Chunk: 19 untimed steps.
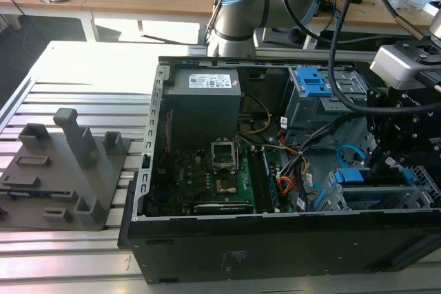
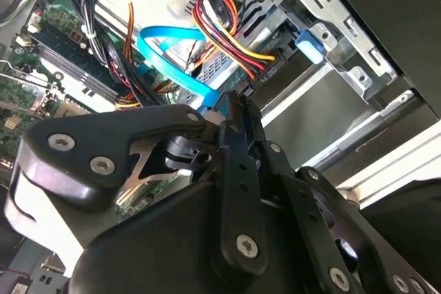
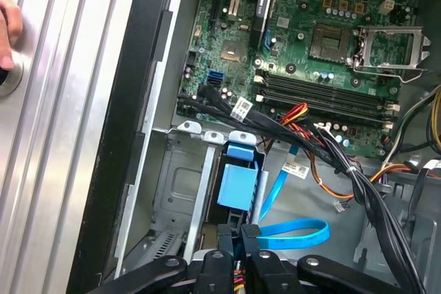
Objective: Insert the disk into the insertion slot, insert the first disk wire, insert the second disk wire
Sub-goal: 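Insert the second disk wire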
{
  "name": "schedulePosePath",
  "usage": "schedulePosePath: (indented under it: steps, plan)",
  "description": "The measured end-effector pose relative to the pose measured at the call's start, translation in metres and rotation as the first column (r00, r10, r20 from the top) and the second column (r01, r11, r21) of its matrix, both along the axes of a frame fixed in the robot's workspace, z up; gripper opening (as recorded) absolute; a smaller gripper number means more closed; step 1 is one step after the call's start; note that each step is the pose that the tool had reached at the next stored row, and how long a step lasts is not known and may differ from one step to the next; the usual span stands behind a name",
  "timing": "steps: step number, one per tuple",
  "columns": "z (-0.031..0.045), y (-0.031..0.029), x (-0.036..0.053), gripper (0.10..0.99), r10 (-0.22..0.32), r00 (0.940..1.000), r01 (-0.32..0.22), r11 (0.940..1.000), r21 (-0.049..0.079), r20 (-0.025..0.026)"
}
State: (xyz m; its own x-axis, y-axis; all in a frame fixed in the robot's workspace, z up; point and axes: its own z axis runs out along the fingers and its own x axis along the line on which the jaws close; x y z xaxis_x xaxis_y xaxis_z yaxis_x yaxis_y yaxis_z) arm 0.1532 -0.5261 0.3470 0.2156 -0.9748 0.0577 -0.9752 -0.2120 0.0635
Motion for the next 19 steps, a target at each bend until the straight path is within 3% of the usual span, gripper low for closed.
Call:
schedulePosePath:
  steps: [2, 7, 11, 14, 15, 19]
  plan:
    - [-0.0001, -0.0022, 0.0, 0.165, -0.005, 1.0, 0.005, 1.0, 0.003, 0.0]
    - [-0.0002, -0.0158, 0.0, 0.165, -0.01, 1.0, 0.01, 0.9999, 0.01, -0.0001]
    - [-0.0001, -0.0165, 0.0, 0.165, -0.012, 0.9999, 0.012, 0.9999, 0.01, 0.0]
    - [-0.0002, -0.0165, -0.0001, 0.165, -0.058, 0.9983, 0.058, 0.9983, 0.01, -0.0001]
    - [-0.0002, -0.0166, 0.0, 0.165, -0.099, 0.9951, 0.099, 0.995, 0.013, -0.0003]
    - [-0.0003, -0.0165, 0.0, 0.165, -0.145, 0.9895, 0.145, 0.9882, 0.051, -0.0051]
